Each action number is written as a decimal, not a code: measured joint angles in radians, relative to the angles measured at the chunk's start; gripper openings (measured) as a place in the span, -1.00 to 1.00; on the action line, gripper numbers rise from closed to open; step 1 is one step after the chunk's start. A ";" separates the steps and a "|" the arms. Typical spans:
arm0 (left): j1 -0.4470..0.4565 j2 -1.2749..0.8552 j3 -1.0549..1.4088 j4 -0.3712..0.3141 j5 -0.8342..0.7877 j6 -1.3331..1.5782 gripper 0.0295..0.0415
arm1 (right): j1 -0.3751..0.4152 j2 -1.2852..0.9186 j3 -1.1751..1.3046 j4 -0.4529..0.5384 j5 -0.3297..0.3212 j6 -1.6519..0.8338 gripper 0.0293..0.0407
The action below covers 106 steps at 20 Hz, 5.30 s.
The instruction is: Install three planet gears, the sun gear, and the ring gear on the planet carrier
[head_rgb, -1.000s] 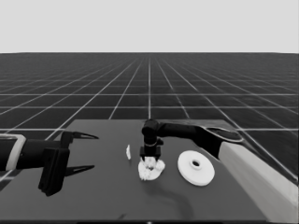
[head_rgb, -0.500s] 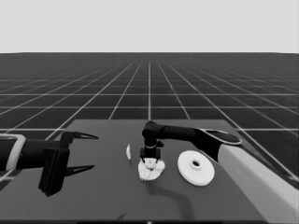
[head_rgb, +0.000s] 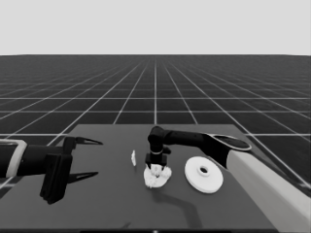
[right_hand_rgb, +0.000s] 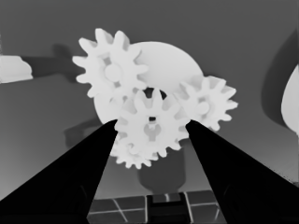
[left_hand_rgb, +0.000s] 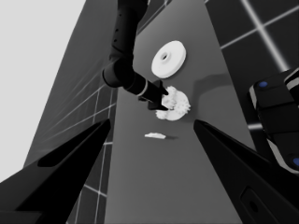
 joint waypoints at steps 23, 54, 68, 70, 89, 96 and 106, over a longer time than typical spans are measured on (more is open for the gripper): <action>0.000 0.000 0.000 0.000 0.000 0.000 0.49 | -0.005 -0.001 -0.001 0.000 0.000 0.241 -0.72; 0.000 0.000 0.000 0.000 0.000 0.000 0.49 | -0.006 -0.001 -0.001 0.000 0.000 0.565 -0.72; 0.000 0.000 0.000 0.000 0.000 0.000 0.49 | -0.006 -0.001 -0.001 0.000 0.000 0.712 -0.72; 0.000 0.000 0.000 0.000 0.000 0.000 0.49 | -0.006 -0.002 -0.001 0.000 0.000 0.733 -0.72; 0.000 0.000 0.000 0.000 0.000 0.000 0.49 | -0.007 -0.002 -0.001 0.000 0.000 0.903 0.59; 0.000 0.000 0.000 0.000 0.000 0.000 0.49 | 0.093 -0.032 0.107 0.114 -0.061 0.549 0.76; 0.000 0.000 0.000 0.000 0.000 0.000 0.49 | 0.182 -0.296 0.557 0.014 0.079 -0.490 0.99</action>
